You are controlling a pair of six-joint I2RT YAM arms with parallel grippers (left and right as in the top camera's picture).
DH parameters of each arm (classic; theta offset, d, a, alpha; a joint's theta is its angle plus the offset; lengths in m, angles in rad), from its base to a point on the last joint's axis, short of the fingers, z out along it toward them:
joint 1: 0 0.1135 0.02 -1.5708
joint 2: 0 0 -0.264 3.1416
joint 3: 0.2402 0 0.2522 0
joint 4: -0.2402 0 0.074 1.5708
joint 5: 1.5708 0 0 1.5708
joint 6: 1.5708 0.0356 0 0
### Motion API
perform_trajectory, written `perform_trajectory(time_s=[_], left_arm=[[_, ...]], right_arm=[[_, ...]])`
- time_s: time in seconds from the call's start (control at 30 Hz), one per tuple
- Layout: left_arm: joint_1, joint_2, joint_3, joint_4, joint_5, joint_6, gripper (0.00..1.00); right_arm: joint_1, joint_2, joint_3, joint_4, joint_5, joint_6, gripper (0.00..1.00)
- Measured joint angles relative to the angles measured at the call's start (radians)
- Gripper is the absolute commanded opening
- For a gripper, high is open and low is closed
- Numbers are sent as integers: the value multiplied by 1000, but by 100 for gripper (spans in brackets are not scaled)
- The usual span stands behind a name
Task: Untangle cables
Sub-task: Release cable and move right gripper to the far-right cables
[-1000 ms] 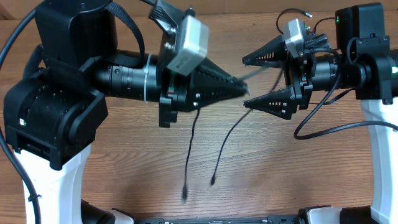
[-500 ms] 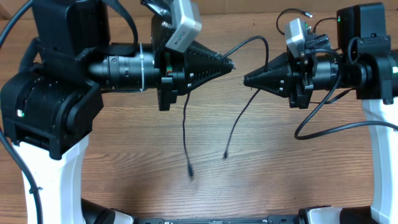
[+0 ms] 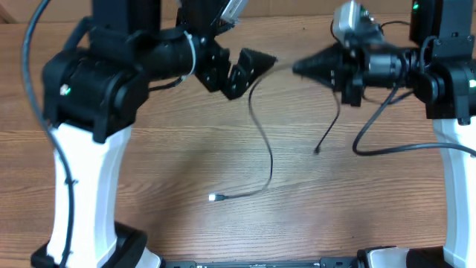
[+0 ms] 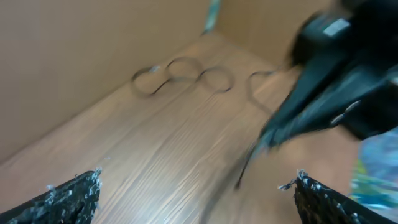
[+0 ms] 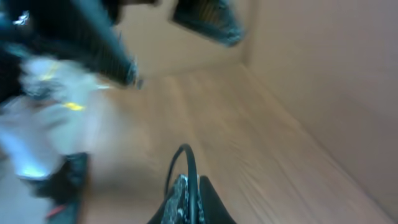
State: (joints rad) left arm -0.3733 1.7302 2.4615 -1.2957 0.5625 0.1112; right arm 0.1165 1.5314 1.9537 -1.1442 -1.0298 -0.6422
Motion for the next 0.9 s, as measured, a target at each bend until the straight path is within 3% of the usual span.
perform_trajectory(time_s=[0.23,0.4,0.67,0.9], left_arm=[[0,96,0,-68,-213,-7,100],[0,145,0,-80,-282,-7,100],[0,161,0,-79,-337,-7,100],[0,161,0,-79,-344,-7,100]], right_arm=[[-33,0,0,184,587,393,4],[-166,0,7,135,925,613,4],[-459,-8,16,-99,1112,818,4],[-494,-14,-126,-101,1140,876,4]])
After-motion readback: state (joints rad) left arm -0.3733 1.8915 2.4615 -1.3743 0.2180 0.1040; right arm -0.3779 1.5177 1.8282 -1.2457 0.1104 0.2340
